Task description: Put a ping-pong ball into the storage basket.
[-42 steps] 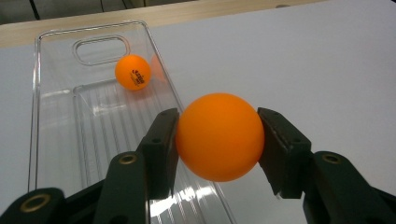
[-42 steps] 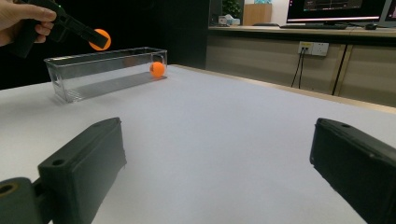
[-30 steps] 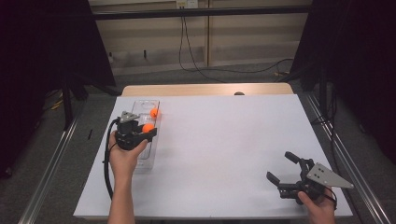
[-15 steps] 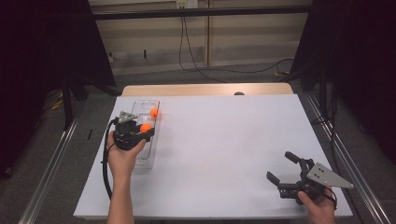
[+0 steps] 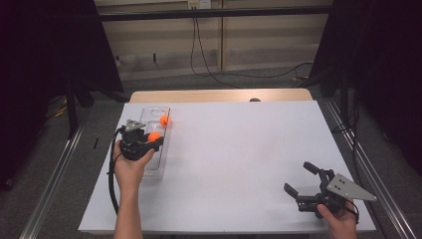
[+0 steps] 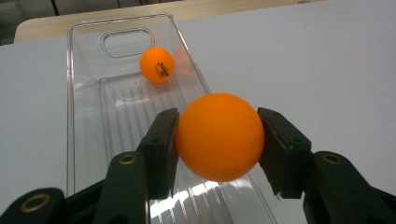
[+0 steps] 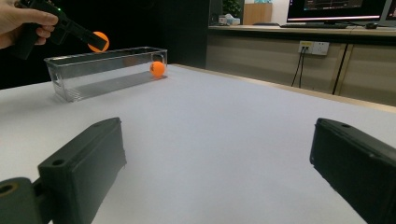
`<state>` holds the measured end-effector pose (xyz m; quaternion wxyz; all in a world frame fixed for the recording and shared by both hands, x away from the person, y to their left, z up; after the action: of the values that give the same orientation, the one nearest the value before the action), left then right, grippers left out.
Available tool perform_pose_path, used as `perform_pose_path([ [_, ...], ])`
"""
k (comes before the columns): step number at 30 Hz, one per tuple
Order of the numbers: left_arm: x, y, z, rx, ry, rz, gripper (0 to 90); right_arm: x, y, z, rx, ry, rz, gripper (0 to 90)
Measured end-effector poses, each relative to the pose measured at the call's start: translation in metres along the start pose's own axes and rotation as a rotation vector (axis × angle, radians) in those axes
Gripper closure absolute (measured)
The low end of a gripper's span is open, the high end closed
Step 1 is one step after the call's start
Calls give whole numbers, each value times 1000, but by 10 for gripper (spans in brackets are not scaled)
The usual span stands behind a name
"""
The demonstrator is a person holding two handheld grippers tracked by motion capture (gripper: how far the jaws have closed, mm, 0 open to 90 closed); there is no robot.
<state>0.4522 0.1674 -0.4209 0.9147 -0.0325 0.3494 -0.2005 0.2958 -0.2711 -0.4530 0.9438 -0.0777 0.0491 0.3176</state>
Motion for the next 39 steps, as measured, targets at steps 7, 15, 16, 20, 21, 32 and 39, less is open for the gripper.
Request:
perform_pose_path([
  [7,0,4,0,-7,-7,8,509,0,0,0,0,-1,-1,27],
  [15,0,8,-1,-16,-1,23,509,0,0,0,-1,0,-2,28],
  [16,0,8,-2,-12,1,26,509,0,0,0,-1,0,-2,28],
  [20,2,10,-3,-16,3,28,509,0,0,0,1,1,-2,28],
  [21,3,11,-4,-18,4,30,509,0,0,0,0,1,-1,28],
  [32,6,19,-8,-36,10,38,509,0,0,1,-2,-1,-2,27],
  [39,8,20,-8,-39,13,41,508,0,0,0,-1,0,-1,28],
])
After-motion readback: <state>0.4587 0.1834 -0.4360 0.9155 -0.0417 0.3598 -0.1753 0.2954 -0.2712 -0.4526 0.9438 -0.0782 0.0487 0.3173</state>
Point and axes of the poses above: each handheld gripper's, and its own axes: x roughly forward along the jaws, z roughly out of its top, y roughly to its left, the point moved 7 cm from there along x, roughly forward along the jaws, and after that the axes turned 9 degrees about -x, right-handed, at the moved point
